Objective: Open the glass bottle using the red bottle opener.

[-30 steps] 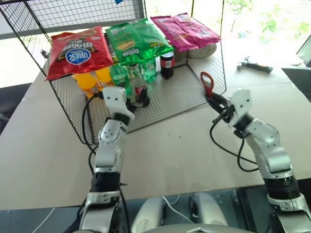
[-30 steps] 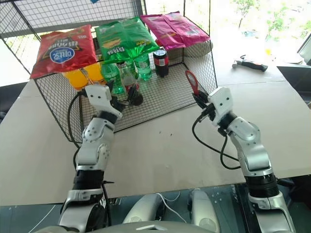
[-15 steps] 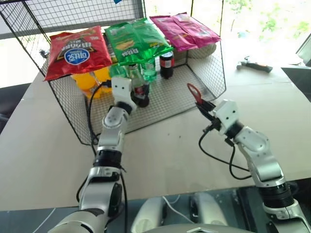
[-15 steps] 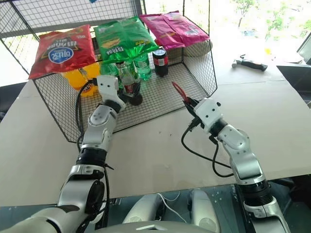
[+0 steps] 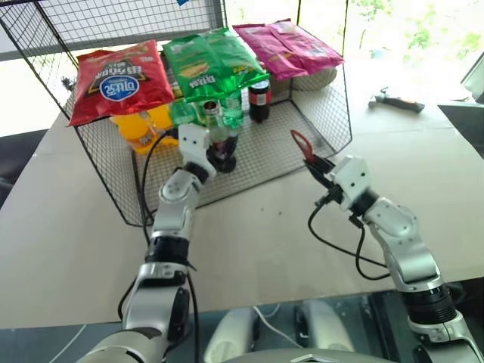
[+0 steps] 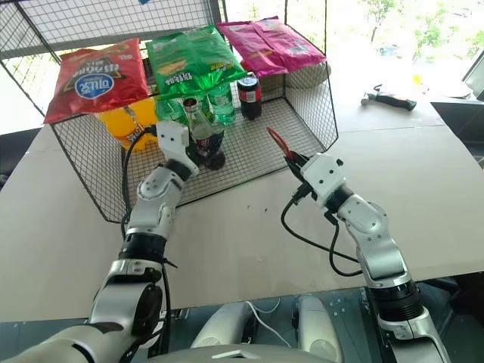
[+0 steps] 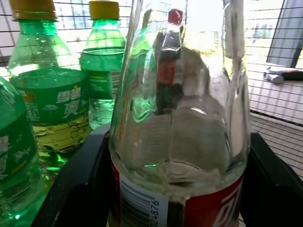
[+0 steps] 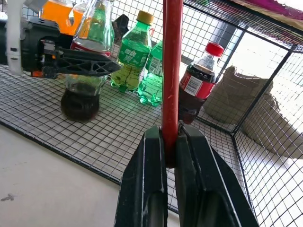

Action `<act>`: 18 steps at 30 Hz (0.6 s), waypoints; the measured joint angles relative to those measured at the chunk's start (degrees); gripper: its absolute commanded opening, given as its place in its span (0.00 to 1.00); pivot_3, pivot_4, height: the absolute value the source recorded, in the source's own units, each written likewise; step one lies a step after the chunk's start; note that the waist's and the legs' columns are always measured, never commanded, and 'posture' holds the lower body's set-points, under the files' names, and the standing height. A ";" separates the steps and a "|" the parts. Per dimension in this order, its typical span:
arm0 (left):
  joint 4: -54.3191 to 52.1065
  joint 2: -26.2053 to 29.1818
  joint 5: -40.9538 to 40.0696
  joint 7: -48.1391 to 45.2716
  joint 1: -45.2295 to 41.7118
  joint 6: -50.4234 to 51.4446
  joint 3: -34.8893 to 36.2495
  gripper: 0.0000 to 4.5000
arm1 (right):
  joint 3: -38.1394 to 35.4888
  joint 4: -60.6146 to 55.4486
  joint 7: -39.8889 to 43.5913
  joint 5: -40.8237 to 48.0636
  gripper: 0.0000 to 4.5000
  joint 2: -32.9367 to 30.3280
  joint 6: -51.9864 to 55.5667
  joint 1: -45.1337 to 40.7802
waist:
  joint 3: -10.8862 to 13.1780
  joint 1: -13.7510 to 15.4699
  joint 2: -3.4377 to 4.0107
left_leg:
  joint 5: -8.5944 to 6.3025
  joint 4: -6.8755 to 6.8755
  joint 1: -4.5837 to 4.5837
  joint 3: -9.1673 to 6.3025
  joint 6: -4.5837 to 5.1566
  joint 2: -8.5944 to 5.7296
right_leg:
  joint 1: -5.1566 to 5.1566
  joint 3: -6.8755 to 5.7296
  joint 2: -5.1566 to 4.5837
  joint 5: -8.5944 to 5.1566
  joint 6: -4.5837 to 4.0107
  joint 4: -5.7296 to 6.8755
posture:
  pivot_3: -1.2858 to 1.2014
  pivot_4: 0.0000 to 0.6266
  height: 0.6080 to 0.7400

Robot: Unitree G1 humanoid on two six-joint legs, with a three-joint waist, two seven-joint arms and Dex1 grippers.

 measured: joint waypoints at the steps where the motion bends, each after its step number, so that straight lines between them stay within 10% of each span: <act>1: -2.59 0.00 -1.13 -1.25 1.32 1.12 -0.58 0.59 | -0.23 0.08 -0.16 -0.04 0.00 -0.02 -0.36 0.01 | 0.00 -0.02 0.00 | 0.00 0.00 -0.01 0.01 0.00 0.00 | -0.01 0.02 -0.01 0.00 0.00 0.00 | 0.52 0.24 0.96; 18: -24.46 2.82 -7.36 -11.53 12.89 16.08 -10.35 0.59 | -3.61 3.55 -2.16 -0.35 0.00 0.07 -3.14 -1.69 | 0.00 -0.39 0.00 | 0.01 0.00 0.08 0.13 0.00 0.01 | 0.00 0.13 0.05 0.00 -0.01 0.11 | 0.52 0.24 0.96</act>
